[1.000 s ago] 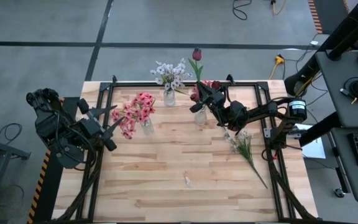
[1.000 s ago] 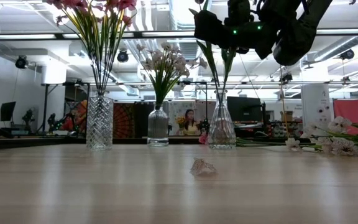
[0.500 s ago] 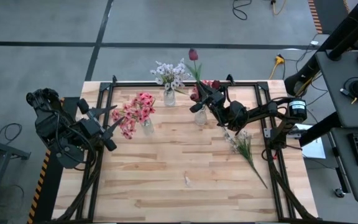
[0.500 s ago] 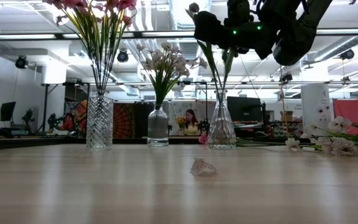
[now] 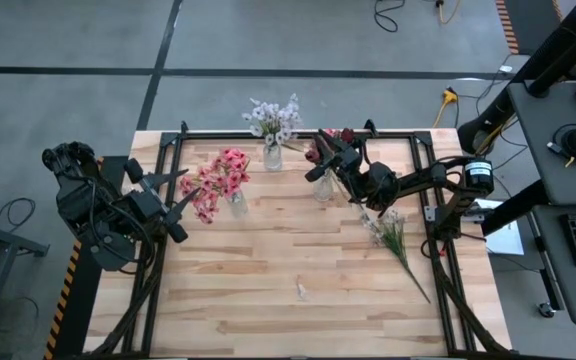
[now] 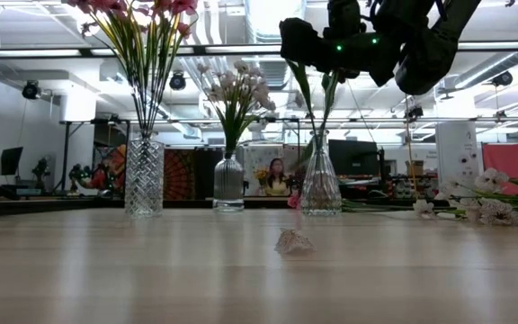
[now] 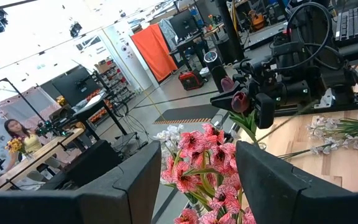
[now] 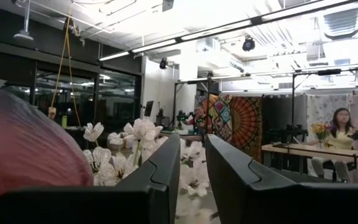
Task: Sort flowers into vase by color
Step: Put the red tulip into the bottom right transparent vase
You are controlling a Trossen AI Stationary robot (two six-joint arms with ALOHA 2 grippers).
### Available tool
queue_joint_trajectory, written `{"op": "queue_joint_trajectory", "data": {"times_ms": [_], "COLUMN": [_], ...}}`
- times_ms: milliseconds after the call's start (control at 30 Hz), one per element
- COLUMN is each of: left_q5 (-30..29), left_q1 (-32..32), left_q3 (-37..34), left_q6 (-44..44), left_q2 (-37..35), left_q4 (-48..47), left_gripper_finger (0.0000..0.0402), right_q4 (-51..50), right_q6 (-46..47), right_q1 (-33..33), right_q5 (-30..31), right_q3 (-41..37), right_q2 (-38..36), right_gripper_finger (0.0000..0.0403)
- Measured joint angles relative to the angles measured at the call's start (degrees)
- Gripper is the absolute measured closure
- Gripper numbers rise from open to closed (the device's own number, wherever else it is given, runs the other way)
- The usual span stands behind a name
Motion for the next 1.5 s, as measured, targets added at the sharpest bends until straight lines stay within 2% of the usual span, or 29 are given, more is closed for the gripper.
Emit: {"op": "queue_joint_trajectory", "data": {"times_ms": [200, 400, 600, 767, 1067, 1267, 1367, 1500], "left_q5": [0.0, 0.0, 0.0, 0.4, 3.4, 3.4, 3.4, 3.4], "left_q1": [0.0, 0.0, 0.0, 0.0, 0.0, 0.0, 0.0, 0.0], "left_q3": [0.0, 0.0, 0.0, 0.0, 0.0, 0.0, 0.0, 0.0], "left_q6": [0.0, 0.2, 1.1, 1.1, 1.1, 1.2, 1.2, 1.2], "left_q2": [0.0, 0.0, 0.0, 0.0, 0.0, 0.0, 0.0, 0.1], "left_q4": [0.0, 0.0, 0.0, 0.0, 0.0, 0.0, 0.0, 0.0], "left_gripper_finger": [0.0212, 0.0212, 0.0212, 0.0212, 0.0212, 0.0212, 0.0212, 0.0212], "right_q4": [-0.8, -1.5, -7.1, -19.2, -52.4, -70.2, -72.8, -72.2], "right_q6": [-0.8, -7.1, -12.0, -8.8, -5.5, 5.9, 9.3, 9.2], "right_q1": [2.7, 8.4, 14.3, 16.8, 20.4, 21.0, 20.8, 20.8], "right_q5": [0.1, 0.3, 7.6, 11.6, 8.6, 9.4, 10.4, 15.1], "right_q3": [0.0, 0.0, 0.0, 0.0, -0.1, -0.2, -0.8, -1.0], "right_q2": [-1.9, -5.2, -11.2, -17.9, -30.5, -33.8, -32.1, -29.4], "right_gripper_finger": [0.0336, 0.0326, 0.0311, 0.0286, 0.0227, 0.0222, 0.0230, 0.0245]}}
